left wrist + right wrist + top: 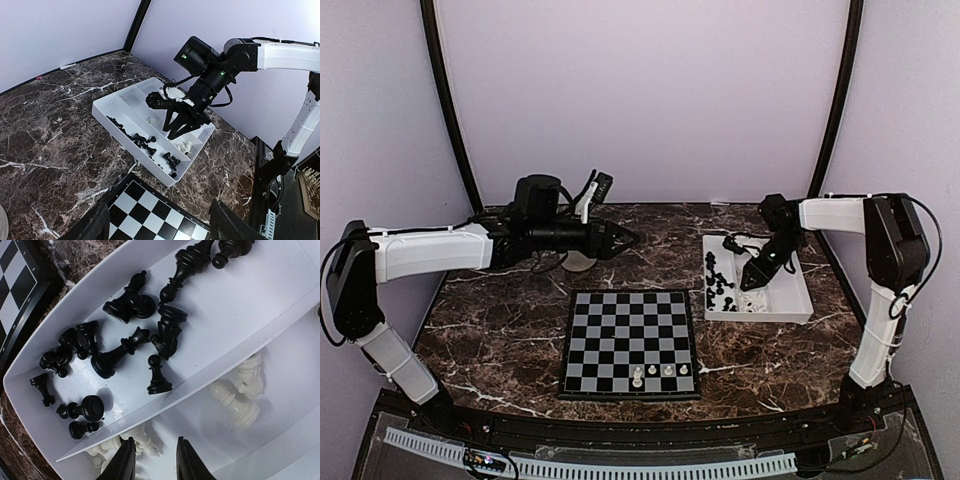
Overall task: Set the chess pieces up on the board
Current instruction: Pick up the pawn from the storage box.
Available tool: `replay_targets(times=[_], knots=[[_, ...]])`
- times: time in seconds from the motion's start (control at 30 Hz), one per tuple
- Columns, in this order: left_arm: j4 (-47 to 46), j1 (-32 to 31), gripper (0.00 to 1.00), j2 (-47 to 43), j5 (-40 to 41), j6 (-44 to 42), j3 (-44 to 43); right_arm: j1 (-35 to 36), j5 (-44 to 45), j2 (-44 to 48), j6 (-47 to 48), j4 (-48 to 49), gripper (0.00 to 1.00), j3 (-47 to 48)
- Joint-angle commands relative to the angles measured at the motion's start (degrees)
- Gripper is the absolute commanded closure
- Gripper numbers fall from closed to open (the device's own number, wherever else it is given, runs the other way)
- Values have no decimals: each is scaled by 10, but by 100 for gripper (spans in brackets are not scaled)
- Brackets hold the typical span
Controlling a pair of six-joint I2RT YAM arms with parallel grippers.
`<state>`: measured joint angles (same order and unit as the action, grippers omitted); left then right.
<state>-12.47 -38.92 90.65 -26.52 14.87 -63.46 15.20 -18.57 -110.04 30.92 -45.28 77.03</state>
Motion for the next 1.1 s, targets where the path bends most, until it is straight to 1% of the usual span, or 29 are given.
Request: replay_targets(times=[0.0,0.07,0.23,0.3,0.4,0.5,0.6,0.8,1.07], knots=[[-19,-4,29,-17,0,3,3,-3,21,10,10,13,71,18],[-17,-3,30,-17,-1,3,4,-3,40,14,40,4,71,31],[-12,-4,29,-21,-1,2,7,-3,89,8,164,-19,70,60],[-12,-4,29,-25,0,3,10,-4,112,-6,195,-29,70,78],[-11,-3,29,-38,7,5,16,-3,123,-35,222,-82,71,124],[-10,-4,29,-50,15,4,30,-4,109,-34,236,-125,71,144],[-12,-5,29,-59,20,3,44,2,107,-20,247,-147,71,129],[-15,-3,29,-57,17,2,49,18,135,-8,248,-138,67,71],[-13,-3,29,-58,17,-2,51,41,168,-18,232,-121,68,50]])
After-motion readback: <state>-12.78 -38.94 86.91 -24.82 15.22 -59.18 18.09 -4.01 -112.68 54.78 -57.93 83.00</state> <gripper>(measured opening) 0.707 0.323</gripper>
